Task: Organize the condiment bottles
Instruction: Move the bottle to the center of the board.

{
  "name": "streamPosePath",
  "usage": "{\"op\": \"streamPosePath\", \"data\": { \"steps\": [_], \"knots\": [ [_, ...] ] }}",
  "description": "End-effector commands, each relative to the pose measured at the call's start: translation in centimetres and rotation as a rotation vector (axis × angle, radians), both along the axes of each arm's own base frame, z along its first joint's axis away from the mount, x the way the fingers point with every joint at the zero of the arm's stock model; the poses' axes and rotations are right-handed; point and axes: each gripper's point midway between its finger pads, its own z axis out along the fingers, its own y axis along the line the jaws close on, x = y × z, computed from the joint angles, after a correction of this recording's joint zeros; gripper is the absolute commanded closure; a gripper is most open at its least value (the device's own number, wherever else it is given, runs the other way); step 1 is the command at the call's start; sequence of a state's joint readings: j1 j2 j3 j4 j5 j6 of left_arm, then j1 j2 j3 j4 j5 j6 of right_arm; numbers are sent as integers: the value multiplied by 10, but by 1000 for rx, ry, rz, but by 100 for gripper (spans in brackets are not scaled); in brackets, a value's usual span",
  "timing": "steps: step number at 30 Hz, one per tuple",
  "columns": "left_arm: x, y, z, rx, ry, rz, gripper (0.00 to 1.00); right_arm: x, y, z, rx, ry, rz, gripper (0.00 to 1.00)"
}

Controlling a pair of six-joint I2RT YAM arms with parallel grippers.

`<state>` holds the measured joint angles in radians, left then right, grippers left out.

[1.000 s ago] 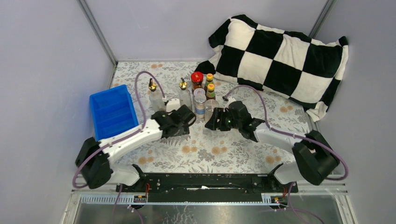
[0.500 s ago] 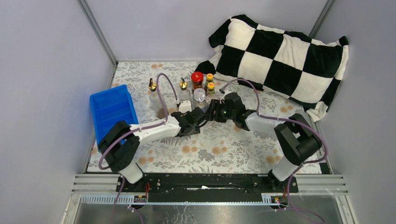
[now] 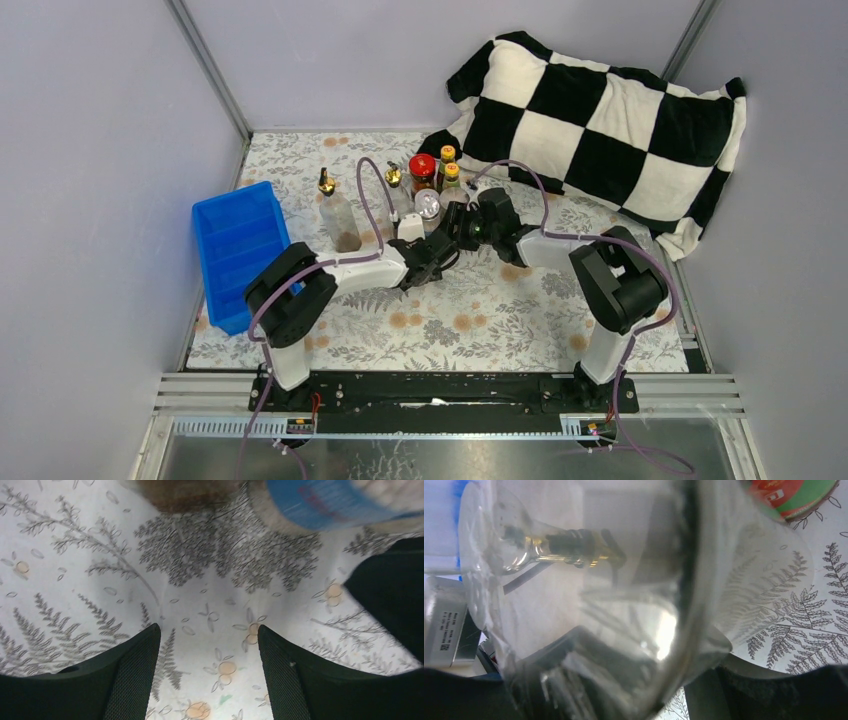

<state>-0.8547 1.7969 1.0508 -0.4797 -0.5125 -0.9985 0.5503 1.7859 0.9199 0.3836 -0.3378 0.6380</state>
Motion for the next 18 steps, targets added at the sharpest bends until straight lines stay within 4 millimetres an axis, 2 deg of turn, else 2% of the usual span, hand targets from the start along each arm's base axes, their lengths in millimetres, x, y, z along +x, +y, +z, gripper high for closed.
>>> {"op": "streamPosePath", "data": {
  "steps": [1,9,18],
  "knots": [
    [25,-19,0,-40,-78,21,24,13,0,-1,17,-3,-5,35],
    [43,-24,3,-53,-92,30,24,19,-2,0,18,-3,-1,35],
    [62,-22,-3,-54,-77,46,24,29,-4,-1,25,-2,0,35]
  ]
}}
